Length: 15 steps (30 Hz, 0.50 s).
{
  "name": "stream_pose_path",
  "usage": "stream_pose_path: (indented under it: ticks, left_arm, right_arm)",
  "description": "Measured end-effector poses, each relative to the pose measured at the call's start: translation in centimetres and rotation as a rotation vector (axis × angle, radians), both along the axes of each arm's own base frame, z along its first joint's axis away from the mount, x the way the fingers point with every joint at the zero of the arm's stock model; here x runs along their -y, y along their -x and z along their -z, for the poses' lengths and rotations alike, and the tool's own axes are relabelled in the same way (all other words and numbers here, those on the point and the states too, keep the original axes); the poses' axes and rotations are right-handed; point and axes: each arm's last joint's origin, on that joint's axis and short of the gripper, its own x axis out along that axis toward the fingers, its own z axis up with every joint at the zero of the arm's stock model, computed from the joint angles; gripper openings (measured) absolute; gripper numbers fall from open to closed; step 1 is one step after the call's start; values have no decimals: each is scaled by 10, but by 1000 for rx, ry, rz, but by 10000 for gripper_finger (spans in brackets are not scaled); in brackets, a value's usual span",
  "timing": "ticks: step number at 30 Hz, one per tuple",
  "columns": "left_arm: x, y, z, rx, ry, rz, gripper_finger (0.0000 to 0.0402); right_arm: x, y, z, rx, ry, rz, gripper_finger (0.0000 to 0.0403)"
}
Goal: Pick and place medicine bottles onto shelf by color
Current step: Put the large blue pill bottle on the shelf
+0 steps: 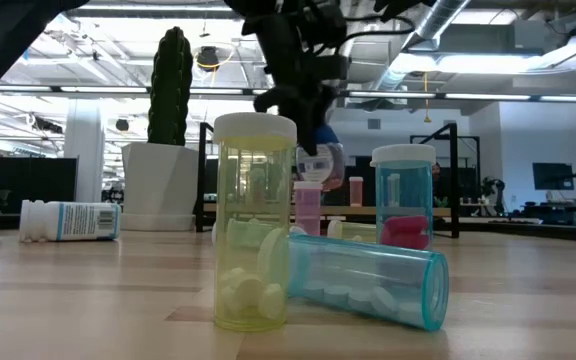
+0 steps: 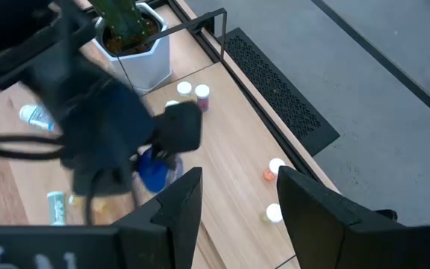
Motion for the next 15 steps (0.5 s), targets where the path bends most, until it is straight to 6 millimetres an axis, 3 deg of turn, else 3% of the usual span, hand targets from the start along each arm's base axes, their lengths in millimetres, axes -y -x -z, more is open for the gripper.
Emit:
stream_pose_path:
  ticks: [15]
  left_arm:
    - [-60,22,1,-5,27,-20,171]
  right_arm:
    - [0,0,0,0,0,0,195]
